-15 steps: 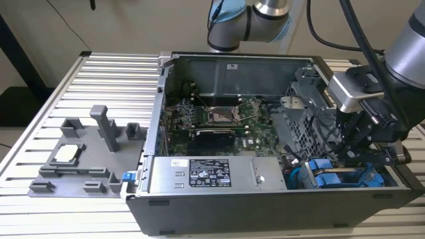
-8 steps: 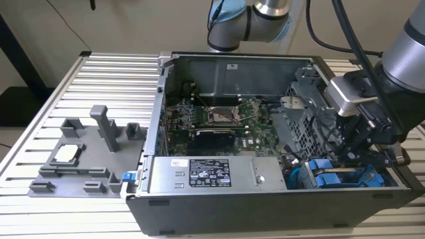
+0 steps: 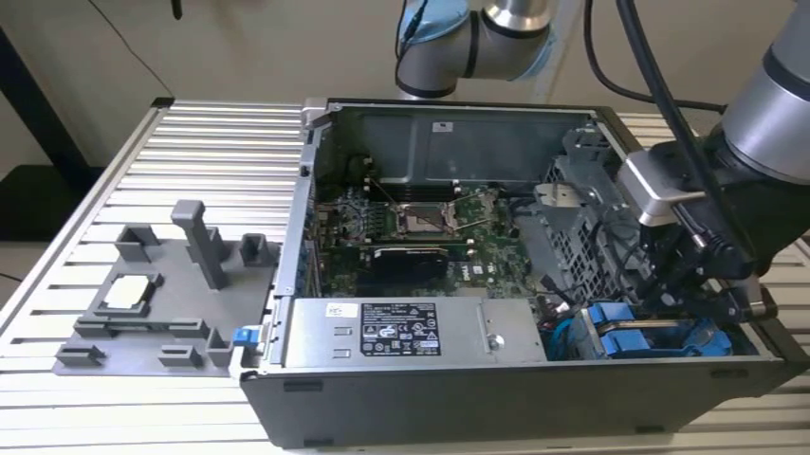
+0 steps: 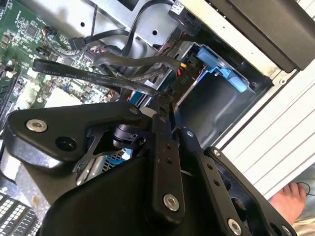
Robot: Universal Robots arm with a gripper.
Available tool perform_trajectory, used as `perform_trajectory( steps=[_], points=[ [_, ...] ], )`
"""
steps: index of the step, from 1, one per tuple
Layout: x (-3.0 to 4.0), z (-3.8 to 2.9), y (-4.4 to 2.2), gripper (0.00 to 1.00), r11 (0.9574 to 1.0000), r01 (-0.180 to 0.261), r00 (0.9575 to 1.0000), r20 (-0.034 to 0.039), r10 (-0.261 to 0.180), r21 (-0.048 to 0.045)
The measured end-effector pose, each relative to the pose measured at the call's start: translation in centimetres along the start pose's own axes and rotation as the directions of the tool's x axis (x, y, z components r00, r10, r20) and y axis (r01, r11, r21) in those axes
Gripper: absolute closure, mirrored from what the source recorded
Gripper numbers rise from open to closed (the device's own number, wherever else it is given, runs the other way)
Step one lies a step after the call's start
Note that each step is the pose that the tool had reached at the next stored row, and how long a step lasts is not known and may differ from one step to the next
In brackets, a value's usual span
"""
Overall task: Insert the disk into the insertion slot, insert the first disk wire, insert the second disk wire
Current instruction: 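Insert the second disk wire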
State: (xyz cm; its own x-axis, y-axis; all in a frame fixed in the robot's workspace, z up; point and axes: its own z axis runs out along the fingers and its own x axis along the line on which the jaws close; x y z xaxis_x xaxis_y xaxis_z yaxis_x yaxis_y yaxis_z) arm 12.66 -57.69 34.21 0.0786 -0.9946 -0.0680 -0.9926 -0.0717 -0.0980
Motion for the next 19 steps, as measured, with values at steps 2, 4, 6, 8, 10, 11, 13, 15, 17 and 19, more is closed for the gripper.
perform_trajectory(
  steps=[2,4,6,8,10,11,13,15,17,19],
  points=[
    [0.00,0.05,-0.01,0.84,1.0000,-0.005,1.0000,-0.0006,0.005,0.0007],
    [0.01,0.09,-0.02,0.84,0.9999,-0.010,0.9999,-0.0013,0.010,0.0013],
    [0.02,0.13,-0.04,0.84,0.9999,-0.014,0.9999,-0.0017,0.014,0.0021],
    [0.01,0.16,-0.08,0.84,0.9999,-0.017,0.9999,-0.0015,0.017,0.0025],
    [0.02,0.24,-0.08,0.84,0.9998,-0.020,0.9998,-0.0011,0.020,0.0028],
    [0.03,0.25,-0.08,0.84,0.9998,-0.021,0.9998,-0.0015,0.021,0.0028],
    [0.02,0.28,-0.08,0.84,0.9997,-0.024,0.9997,-0.0021,0.024,0.0030],
    [0.03,0.37,-0.08,0.84,0.9997,-0.026,0.9997,-0.0021,0.026,0.0032],
    [0.04,0.46,-0.07,0.84,0.9996,-0.028,0.9996,-0.0026,0.028,0.0033],
    [0.04,0.50,-0.07,0.84,0.9996,-0.030,0.9996,-0.0030,0.030,0.0034]
  ],
)
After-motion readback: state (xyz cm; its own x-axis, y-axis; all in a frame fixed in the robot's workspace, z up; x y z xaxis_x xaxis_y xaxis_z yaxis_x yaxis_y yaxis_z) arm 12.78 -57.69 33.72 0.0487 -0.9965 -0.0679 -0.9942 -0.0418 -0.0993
